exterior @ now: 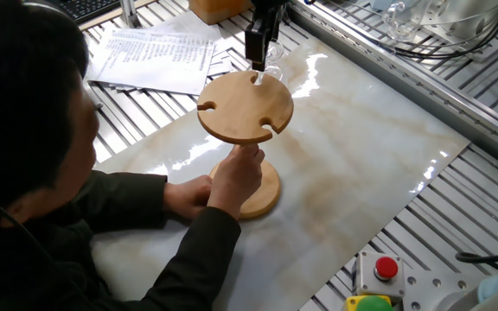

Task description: Put the glass cup onto the shelf

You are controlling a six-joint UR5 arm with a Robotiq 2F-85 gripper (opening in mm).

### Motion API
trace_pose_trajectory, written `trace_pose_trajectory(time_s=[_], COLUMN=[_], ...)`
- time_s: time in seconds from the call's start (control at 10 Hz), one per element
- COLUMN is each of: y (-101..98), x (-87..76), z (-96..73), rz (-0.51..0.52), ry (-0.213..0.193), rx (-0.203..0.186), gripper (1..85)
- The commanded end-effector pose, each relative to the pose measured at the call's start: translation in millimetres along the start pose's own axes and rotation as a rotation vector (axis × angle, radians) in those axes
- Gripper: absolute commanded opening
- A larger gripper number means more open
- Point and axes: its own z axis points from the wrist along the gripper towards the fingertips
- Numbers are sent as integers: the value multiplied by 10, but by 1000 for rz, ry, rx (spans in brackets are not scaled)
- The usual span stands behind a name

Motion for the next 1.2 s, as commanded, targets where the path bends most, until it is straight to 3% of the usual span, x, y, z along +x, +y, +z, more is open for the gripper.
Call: trace_pose_trajectory(time_s=[0.0, 0.7, 1.1], y=[82, 177, 202], x=[-11, 88, 58], z=[25, 55, 66], rz=[33, 112, 131], ry=[-5, 11, 5], rx=[-17, -28, -37], gripper=[10, 10, 10])
